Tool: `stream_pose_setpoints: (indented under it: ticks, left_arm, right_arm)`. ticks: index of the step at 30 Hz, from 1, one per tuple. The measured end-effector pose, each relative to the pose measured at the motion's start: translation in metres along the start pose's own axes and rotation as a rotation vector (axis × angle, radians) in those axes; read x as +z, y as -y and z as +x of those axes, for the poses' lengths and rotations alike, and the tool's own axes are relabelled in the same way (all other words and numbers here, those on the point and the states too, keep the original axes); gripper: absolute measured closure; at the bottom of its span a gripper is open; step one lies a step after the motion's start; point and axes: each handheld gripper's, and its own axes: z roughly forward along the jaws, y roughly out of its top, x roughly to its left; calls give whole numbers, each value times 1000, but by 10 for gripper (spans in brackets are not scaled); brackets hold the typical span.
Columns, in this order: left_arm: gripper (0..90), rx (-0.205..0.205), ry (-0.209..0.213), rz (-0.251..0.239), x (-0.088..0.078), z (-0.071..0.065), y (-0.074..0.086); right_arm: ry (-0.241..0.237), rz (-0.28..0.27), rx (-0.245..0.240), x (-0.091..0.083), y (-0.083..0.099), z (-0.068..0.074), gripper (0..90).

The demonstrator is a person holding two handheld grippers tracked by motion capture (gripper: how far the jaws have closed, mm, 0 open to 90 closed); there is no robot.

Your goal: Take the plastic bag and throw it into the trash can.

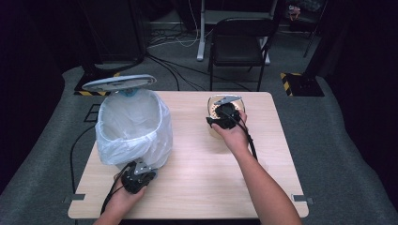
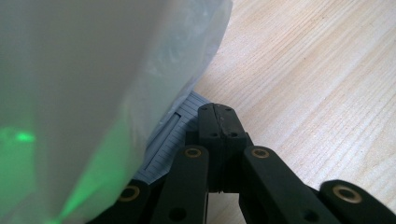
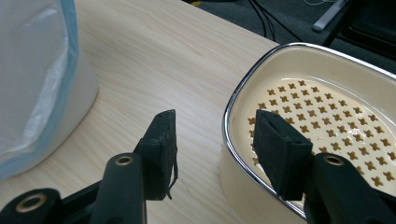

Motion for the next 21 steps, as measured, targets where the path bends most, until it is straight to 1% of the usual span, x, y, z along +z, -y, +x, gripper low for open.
stream_pose_setpoints:
  ticks: [1, 2, 5, 6, 7, 8, 14, 16, 17, 18, 21]
  left_arm:
    - [900, 3, -3, -1, 0, 0, 0]
    - [900, 3, -3, -2, 0, 0, 0]
    - [900, 2, 1, -4, 0, 0, 0]
    - [900, 3, 1, -3, 0, 0, 0]
    - [900, 3, -1, -4, 0, 0, 0]
    - [900, 14, 1, -7, 0, 1, 0]
    - [900, 15, 1, -7, 0, 1, 0]
    - [900, 13, 1, -7, 0, 0, 0]
    - [900, 5, 0, -6, 0, 0, 0]
    - [900, 15, 2, -3, 0, 1, 0]
    - [900, 15, 2, -4, 0, 1, 0]
  right_arm:
    - [4, 10, -3, 2, 0, 0, 493]
    - [13, 24, -24, 5, 1, -2, 500]
    - [19, 30, -14, 10, 1, -1, 518]
    - [15, 38, -32, 11, 2, -3, 528]
    - [16, 41, -29, 14, 2, -3, 541]
    - [15, 46, -34, 15, 3, -4, 544]
    - [18, 64, -22, 20, 4, -7, 570]
    - [15, 74, -26, 21, 5, -9, 578]
    - [8, 77, -27, 22, 5, -9, 587]
    - [0, 82, -16, 22, 7, -10, 592]
    - [1, 85, -11, 23, 7, -11, 599]
